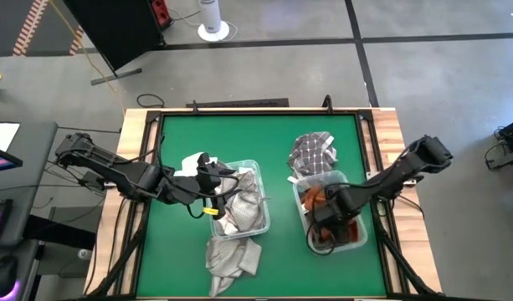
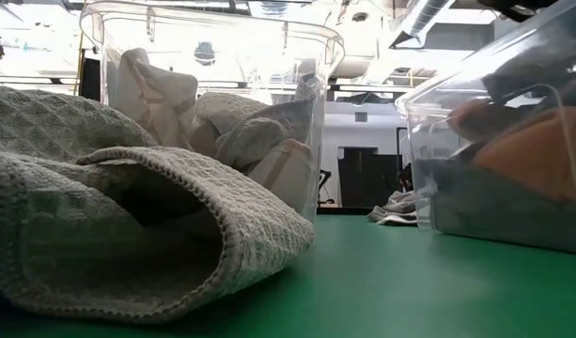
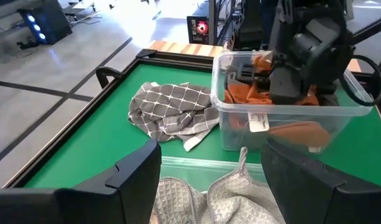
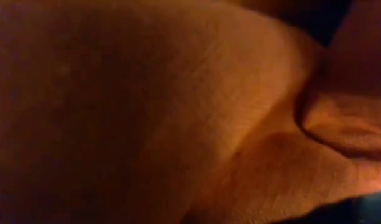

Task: Sort microfiber towel by color & place in baskets
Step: Put the orange microfiber towel into the right transparent bin

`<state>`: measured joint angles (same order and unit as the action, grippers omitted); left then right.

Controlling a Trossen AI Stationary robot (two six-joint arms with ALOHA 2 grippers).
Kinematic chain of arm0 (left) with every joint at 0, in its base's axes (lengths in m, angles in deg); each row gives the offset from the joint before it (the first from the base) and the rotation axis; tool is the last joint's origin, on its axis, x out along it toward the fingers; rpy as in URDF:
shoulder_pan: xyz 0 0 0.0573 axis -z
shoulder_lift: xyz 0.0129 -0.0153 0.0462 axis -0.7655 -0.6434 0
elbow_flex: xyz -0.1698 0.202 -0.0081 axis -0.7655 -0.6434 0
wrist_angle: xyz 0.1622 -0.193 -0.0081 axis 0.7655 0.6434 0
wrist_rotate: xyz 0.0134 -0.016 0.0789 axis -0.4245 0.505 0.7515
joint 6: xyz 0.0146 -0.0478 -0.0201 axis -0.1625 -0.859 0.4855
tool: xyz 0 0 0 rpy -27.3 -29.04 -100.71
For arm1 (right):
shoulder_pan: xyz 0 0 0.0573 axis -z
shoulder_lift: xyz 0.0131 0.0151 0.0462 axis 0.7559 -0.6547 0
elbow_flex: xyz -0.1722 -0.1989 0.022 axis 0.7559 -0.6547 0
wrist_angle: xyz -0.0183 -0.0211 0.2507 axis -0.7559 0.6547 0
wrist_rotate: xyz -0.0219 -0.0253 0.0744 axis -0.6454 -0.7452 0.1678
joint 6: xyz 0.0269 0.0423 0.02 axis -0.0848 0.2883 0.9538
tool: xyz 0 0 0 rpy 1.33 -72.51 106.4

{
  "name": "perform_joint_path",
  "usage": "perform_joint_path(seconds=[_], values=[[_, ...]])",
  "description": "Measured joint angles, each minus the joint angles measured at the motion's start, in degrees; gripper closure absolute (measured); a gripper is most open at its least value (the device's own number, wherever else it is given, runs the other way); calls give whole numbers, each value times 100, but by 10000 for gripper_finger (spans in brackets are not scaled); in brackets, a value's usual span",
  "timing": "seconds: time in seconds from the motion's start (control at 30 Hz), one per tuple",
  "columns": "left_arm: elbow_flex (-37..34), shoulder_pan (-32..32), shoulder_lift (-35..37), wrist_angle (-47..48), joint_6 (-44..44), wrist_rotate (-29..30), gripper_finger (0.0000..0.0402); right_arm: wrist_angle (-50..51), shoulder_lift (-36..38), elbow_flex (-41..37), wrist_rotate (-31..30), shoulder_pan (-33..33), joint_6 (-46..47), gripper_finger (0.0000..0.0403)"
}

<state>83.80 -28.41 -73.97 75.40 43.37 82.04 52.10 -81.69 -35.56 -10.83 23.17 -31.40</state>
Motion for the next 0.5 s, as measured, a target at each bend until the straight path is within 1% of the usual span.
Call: perform_joint_path(seconds=[0.13, 0.27, 0.4, 0.5], values=[[0, 0, 0, 4, 2, 0, 136, -30, 22, 82, 29, 243, -313, 254], [0, 0, 0, 10, 68, 0, 136, 187, 349, 372, -19, 440, -353, 261], [0, 0, 0, 9, 87, 0, 136, 616, 722, 878, -132, 551, -121, 260], [0, 0, 0, 10, 87, 0, 136, 820, 969, 1277, -360, 542, 78, 259]])
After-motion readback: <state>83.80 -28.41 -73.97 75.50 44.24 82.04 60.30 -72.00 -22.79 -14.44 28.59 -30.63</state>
